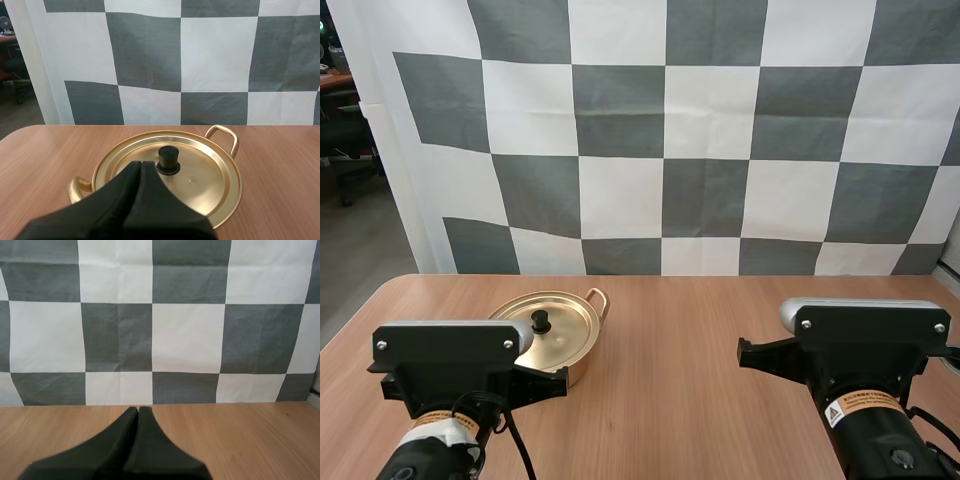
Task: Open the pot, put the car inside, and close it
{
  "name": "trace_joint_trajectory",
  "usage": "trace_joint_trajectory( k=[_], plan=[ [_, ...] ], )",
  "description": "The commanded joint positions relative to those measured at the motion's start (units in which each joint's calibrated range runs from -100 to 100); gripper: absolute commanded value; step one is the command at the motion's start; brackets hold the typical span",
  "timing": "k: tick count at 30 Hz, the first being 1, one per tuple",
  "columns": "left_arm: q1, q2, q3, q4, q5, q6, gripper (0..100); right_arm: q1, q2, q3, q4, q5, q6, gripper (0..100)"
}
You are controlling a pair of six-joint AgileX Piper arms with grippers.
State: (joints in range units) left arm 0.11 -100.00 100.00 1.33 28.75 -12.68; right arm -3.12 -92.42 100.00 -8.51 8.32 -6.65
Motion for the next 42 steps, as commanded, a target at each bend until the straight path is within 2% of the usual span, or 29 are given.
trace_joint_trajectory(
  k=[1,4,9,30,32,36,42],
  plan=[
    [0.05,0.0,0.0,-0.02,-0.03,0.05,0,-0.01,-1.26,0.0,0.05,1.66,0.02,0],
    [0.05,0.0,0.0,-0.02,-0.03,0.05,0,-0.01,-2.69,0.0,0.92,6.97,0.02,0],
    [0.05,0.0,0.0,-0.02,-0.03,0.05,0,-0.01,-5.32,0.0,6.3,22.51,0.02,0],
    [0.05,0.0,0.0,-0.02,-0.03,0.05,0,0.06,-7.58,0.0,6.54,24.48,0.02,0],
    [0.05,0.0,0.0,-0.02,-0.03,0.05,0,0.06,-7.58,0.0,6.18,24.48,0.02,0],
    [0.05,0.0,0.0,-0.02,-0.03,0.05,0,0.38,-7.58,0.0,0.96,23.92,0.02,0],
    [0.05,0.0,0.0,-0.02,-0.03,0.05,0,0.73,-7.58,0.0,2.21,23.81,0.02,0]
  ],
)
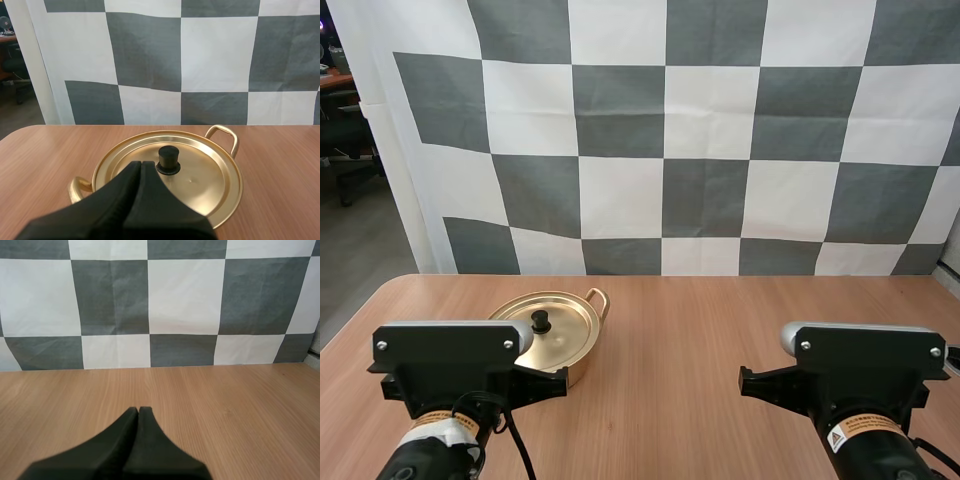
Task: Open the pot, put the car inside, and close it
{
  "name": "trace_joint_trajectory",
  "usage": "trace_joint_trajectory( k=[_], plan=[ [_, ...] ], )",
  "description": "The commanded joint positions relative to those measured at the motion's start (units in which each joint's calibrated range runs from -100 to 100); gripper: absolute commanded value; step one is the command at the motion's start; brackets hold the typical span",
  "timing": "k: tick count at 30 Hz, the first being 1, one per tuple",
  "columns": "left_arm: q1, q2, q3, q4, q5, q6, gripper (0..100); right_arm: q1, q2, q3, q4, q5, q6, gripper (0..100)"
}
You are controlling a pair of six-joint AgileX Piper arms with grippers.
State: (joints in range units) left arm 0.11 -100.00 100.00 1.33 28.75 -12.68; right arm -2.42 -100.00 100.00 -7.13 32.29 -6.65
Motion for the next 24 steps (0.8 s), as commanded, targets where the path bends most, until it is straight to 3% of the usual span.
trace_joint_trajectory(
  k=[1,8,24],
  plan=[
    [0.05,0.0,0.0,-0.02,-0.03,0.05,0,0.03,0.0,0.0,1.74,-0.17,0.02,0],
    [0.05,0.0,0.0,-0.02,-0.03,0.05,0,0.69,0.0,0.0,5.57,0.42,0.02,0],
    [0.05,0.0,0.0,-0.02,-0.03,0.05,0,0.69,0.0,0.0,5.57,0.42,0.02,0]
  ],
)
